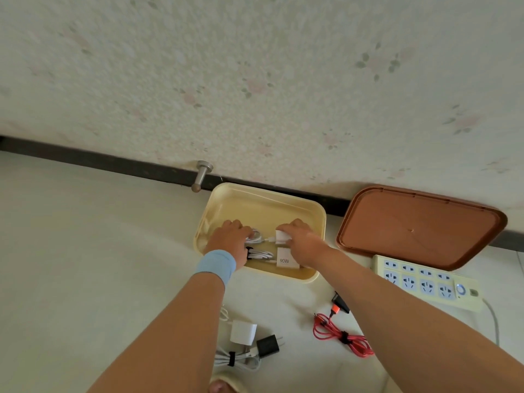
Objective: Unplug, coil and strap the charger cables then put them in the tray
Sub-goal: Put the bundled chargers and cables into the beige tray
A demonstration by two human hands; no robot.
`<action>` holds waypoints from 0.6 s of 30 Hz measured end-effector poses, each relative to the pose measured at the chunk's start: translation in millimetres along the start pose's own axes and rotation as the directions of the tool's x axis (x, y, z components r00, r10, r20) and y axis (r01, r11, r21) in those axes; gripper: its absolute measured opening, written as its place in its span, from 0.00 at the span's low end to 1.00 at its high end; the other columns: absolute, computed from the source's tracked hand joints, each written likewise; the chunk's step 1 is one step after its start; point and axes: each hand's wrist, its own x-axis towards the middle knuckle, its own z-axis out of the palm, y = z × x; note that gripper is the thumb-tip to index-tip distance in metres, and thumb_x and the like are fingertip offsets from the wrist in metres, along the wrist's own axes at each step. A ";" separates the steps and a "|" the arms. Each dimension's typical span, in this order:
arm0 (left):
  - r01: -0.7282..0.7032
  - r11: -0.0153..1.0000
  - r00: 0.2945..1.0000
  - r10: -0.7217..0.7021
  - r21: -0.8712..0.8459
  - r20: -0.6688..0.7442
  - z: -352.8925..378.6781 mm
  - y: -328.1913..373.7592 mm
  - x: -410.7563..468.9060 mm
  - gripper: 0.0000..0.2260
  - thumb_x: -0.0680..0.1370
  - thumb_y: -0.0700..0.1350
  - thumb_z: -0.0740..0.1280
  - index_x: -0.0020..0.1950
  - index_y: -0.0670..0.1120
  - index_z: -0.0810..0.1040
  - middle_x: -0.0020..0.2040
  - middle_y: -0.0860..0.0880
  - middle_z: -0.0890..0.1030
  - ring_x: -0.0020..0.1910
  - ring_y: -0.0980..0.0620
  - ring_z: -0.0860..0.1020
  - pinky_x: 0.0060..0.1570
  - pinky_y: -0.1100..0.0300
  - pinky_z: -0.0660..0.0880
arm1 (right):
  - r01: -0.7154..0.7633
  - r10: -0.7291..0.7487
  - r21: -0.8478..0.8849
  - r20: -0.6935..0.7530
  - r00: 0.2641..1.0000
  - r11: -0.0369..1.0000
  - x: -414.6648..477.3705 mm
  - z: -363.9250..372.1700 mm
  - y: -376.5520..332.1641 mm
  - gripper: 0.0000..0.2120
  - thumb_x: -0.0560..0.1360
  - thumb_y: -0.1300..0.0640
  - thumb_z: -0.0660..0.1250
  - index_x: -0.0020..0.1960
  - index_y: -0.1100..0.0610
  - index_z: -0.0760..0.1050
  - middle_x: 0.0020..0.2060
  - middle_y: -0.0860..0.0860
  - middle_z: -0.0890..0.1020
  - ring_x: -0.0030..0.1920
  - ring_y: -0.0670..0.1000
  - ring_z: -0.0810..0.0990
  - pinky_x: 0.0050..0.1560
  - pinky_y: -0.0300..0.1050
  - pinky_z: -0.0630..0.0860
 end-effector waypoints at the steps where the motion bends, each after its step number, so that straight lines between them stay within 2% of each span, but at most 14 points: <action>1: -0.013 0.998 0.999 0.016 -0.056 0.046 1.4 2.2 -3.2 0.14 0.79 0.49 0.64 0.64 0.55 0.74 0.62 0.51 0.73 0.62 0.48 0.70 0.60 0.56 0.71 | -0.008 0.008 0.000 0.013 1.000 1.000 0.3 0.6 -0.2 0.26 0.82 0.65 0.58 0.77 0.49 0.65 0.66 0.54 0.69 0.68 0.57 0.68 0.68 0.50 0.68; 3: -0.004 0.989 0.992 0.023 -0.149 0.124 6.4 4.1 -8.2 0.12 0.78 0.52 0.63 0.61 0.55 0.77 0.61 0.52 0.74 0.61 0.49 0.71 0.60 0.55 0.71 | -0.029 0.028 0.014 0.015 0.999 0.999 0.7 1.2 -1.3 0.23 0.84 0.61 0.56 0.78 0.49 0.63 0.67 0.55 0.70 0.67 0.58 0.70 0.68 0.52 0.70; 6: -0.007 0.991 0.987 0.029 -0.134 0.157 14.5 3.5 -12.1 0.15 0.77 0.54 0.60 0.62 0.56 0.77 0.63 0.52 0.72 0.63 0.49 0.68 0.64 0.54 0.68 | -0.054 0.055 0.030 -0.026 0.998 0.998 0.1 4.4 -2.1 0.23 0.84 0.60 0.57 0.78 0.51 0.60 0.70 0.56 0.69 0.68 0.58 0.69 0.66 0.54 0.73; 8: -0.025 0.996 0.994 0.035 -0.090 0.105 16.0 3.8 -13.6 0.18 0.77 0.54 0.61 0.66 0.55 0.74 0.64 0.52 0.70 0.65 0.49 0.66 0.66 0.53 0.66 | -0.072 0.072 0.010 -0.079 0.994 0.997 -0.5 7.9 -2.4 0.27 0.82 0.62 0.61 0.78 0.51 0.57 0.72 0.55 0.65 0.71 0.59 0.66 0.67 0.56 0.73; 11: -0.053 0.998 0.998 0.052 -0.034 -0.037 14.4 6.9 -15.6 0.23 0.75 0.56 0.63 0.69 0.56 0.70 0.63 0.51 0.67 0.64 0.47 0.65 0.66 0.52 0.64 | -0.091 0.094 0.031 -0.114 0.989 0.995 -0.3 7.4 -4.0 0.28 0.78 0.63 0.65 0.75 0.51 0.61 0.70 0.53 0.65 0.69 0.58 0.68 0.64 0.57 0.77; 12: -0.046 0.998 0.999 0.046 -0.050 -0.014 14.2 7.5 -15.8 0.25 0.74 0.59 0.64 0.70 0.56 0.69 0.64 0.51 0.66 0.66 0.47 0.64 0.68 0.51 0.64 | -0.071 0.070 -0.005 -0.106 0.992 0.997 -0.5 6.4 -4.4 0.26 0.79 0.59 0.66 0.74 0.51 0.63 0.69 0.52 0.66 0.68 0.57 0.69 0.65 0.55 0.75; 14: 0.014 0.990 0.983 0.012 -0.140 0.185 14.0 8.0 -15.0 0.33 0.71 0.66 0.64 0.74 0.57 0.65 0.71 0.51 0.62 0.73 0.46 0.58 0.71 0.48 0.61 | -0.008 -0.004 -0.157 -0.073 0.997 0.988 -4.6 5.0 -4.4 0.28 0.78 0.45 0.66 0.75 0.49 0.65 0.71 0.51 0.66 0.70 0.56 0.68 0.71 0.54 0.68; 16: 0.039 0.991 0.927 0.012 -0.126 0.374 11.5 7.3 -13.8 0.45 0.65 0.71 0.67 0.78 0.58 0.57 0.78 0.53 0.53 0.78 0.45 0.48 0.74 0.44 0.58 | 0.058 -0.060 -0.247 0.000 0.998 0.967 -11.6 7.2 -3.4 0.42 0.72 0.30 0.66 0.79 0.49 0.61 0.78 0.52 0.58 0.77 0.56 0.57 0.77 0.56 0.56; 18: -0.021 1.000 0.916 0.027 -0.019 0.401 7.5 5.7 -13.9 0.48 0.65 0.70 0.70 0.79 0.58 0.53 0.79 0.53 0.50 0.79 0.45 0.47 0.74 0.43 0.58 | 0.120 -0.091 -0.302 0.110 0.990 0.946 -20.2 12.3 -1.2 0.55 0.66 0.25 0.67 0.82 0.51 0.51 0.82 0.52 0.45 0.81 0.56 0.42 0.79 0.59 0.47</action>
